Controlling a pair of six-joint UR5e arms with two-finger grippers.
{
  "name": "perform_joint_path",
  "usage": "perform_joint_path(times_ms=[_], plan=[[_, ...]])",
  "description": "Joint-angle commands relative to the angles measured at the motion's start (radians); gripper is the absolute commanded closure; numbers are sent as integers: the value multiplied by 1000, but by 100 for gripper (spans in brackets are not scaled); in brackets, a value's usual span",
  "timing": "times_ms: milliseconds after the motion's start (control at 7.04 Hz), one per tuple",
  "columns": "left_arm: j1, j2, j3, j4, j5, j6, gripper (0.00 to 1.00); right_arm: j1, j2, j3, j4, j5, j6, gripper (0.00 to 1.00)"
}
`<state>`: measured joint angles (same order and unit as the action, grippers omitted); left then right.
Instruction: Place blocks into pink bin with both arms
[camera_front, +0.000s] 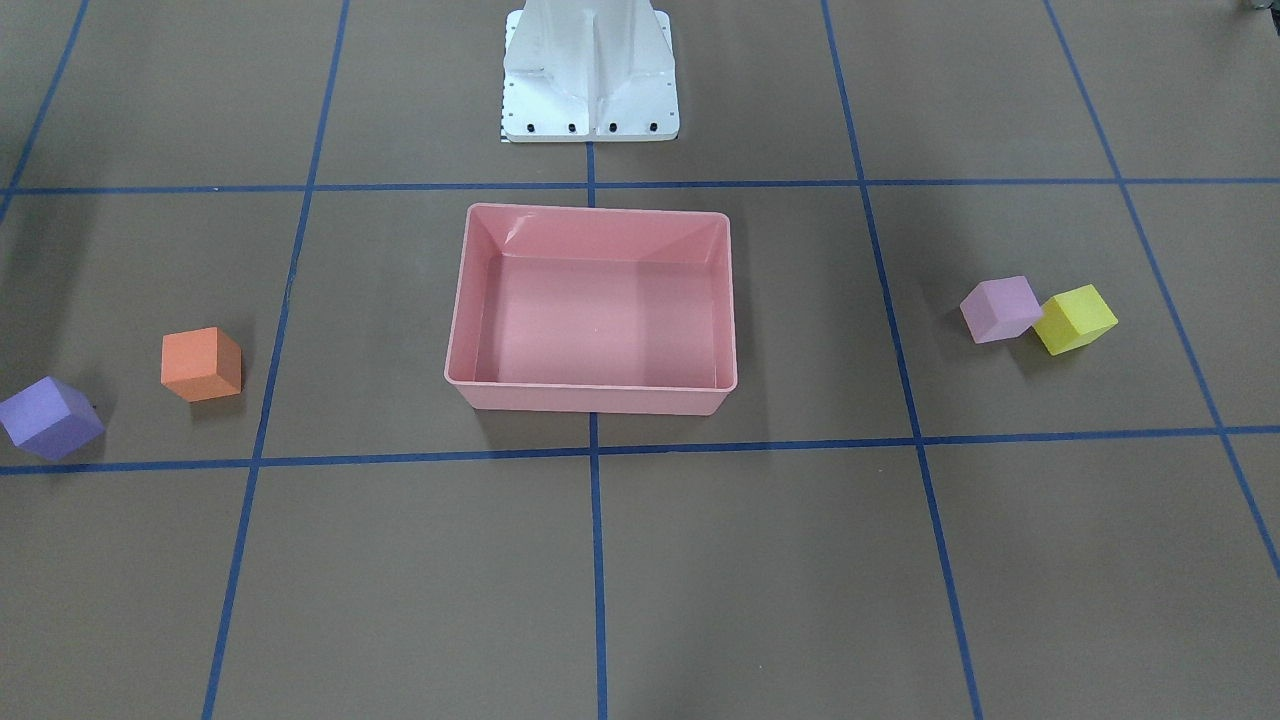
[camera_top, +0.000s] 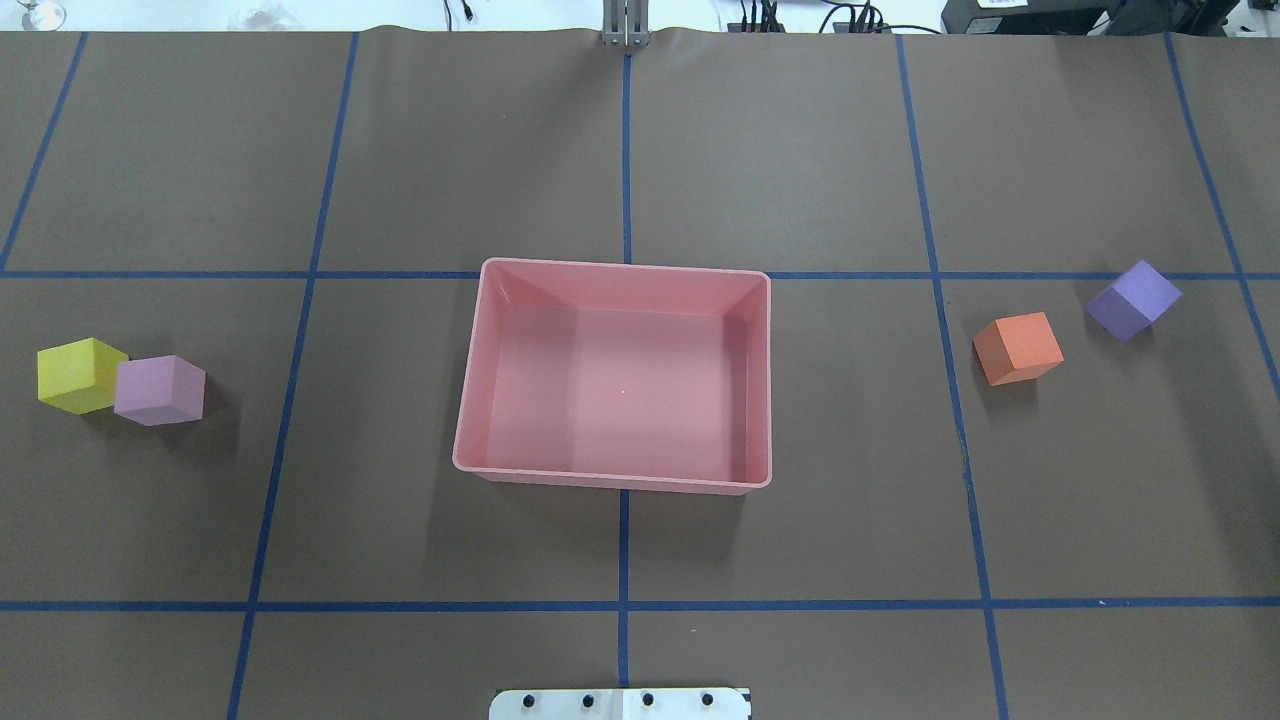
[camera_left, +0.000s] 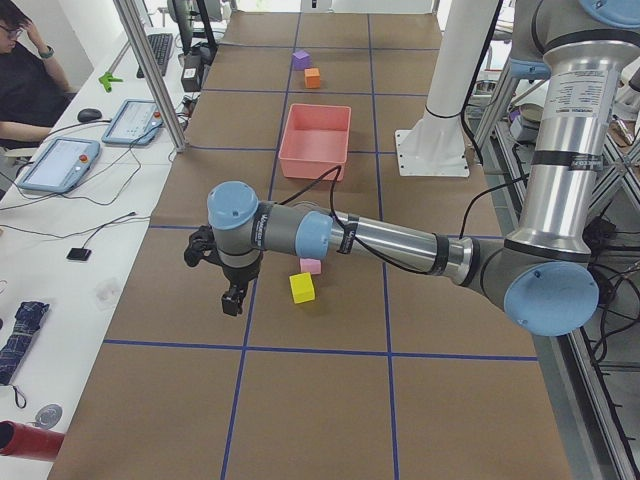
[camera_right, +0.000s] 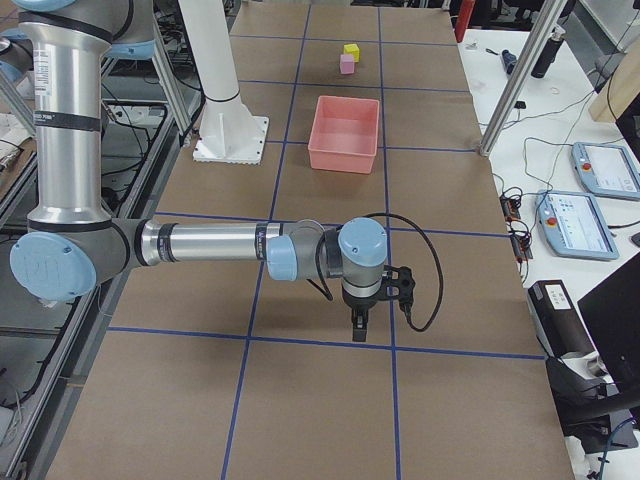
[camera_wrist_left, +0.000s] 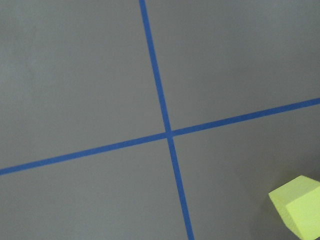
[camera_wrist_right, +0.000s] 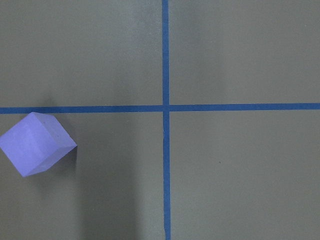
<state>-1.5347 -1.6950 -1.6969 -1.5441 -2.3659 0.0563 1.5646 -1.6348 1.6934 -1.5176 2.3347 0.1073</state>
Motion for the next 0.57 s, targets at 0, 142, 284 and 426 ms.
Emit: perform_joint_path(times_ms=[0, 142, 284, 426], plan=[[80, -19, -99, 7, -21, -203, 0, 0, -2, -3, 0, 0, 0, 0], [155, -14, -127, -10, -12, -437, 0, 0, 0, -4, 0, 0, 0, 0], [222, 44, -198, -54, 13, -564, 0, 0, -2, -5, 0, 0, 0, 0], [267, 136, -243, -196, 19, -690, 0, 0, -2, -5, 0, 0, 0, 0]])
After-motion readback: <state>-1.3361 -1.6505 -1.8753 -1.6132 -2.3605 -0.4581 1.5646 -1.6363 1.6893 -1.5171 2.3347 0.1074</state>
